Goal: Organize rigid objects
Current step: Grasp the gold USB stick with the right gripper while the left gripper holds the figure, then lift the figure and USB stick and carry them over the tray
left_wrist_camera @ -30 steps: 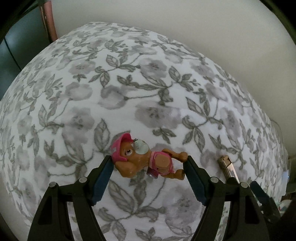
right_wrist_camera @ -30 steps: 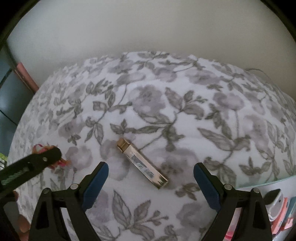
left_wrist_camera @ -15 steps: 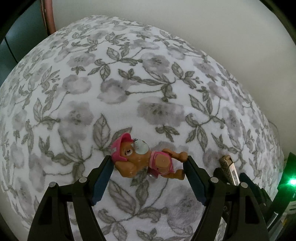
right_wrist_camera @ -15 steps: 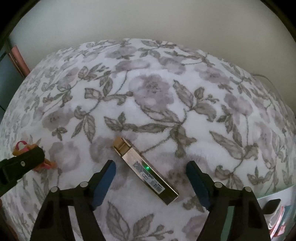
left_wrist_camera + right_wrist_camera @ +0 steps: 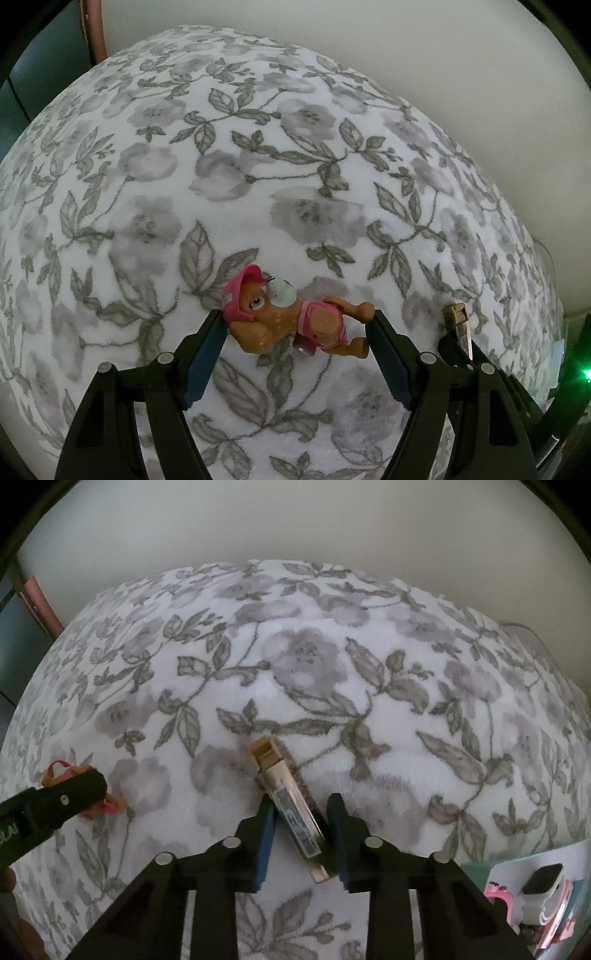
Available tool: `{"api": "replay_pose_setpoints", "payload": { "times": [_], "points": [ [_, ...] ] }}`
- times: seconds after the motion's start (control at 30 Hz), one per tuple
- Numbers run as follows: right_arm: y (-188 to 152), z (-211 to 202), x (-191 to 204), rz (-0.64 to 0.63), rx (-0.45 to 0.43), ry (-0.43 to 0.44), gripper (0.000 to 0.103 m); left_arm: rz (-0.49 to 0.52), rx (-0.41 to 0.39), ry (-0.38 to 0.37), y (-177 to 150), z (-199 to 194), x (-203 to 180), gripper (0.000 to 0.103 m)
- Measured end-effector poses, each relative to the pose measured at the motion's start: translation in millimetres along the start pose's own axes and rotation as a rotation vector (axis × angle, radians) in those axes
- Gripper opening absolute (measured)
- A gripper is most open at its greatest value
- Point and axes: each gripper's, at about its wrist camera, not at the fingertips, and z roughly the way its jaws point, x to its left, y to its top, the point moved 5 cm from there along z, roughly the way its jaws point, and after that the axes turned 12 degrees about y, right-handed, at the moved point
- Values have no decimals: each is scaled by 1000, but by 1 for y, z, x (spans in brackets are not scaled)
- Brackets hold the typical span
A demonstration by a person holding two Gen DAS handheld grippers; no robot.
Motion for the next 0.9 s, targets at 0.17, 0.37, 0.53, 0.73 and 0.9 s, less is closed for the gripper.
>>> {"api": "replay_pose_setpoints", "payload": {
  "times": [0.17, 0.37, 0.53, 0.73, 0.9],
  "points": [
    [-10, -4, -4, 35, -1, 19, 19, 17, 4, -2, -1, 0, -2, 78],
    [-26, -14, -6, 73, 9, 41, 16, 37, 18, 4, -6, 1, -5, 78],
    [-44, -24, -9, 109, 15, 75, 16, 53, 13, 11, -12, -8, -8, 78],
    [-67, -47, -13, 137, -1, 95, 16, 49, 5, -3, -19, -28, -7, 78],
    [-82, -72, -15, 164, -26, 116, 16, 55, -18, -11, -33, -53, -8, 78]
  ]
}}
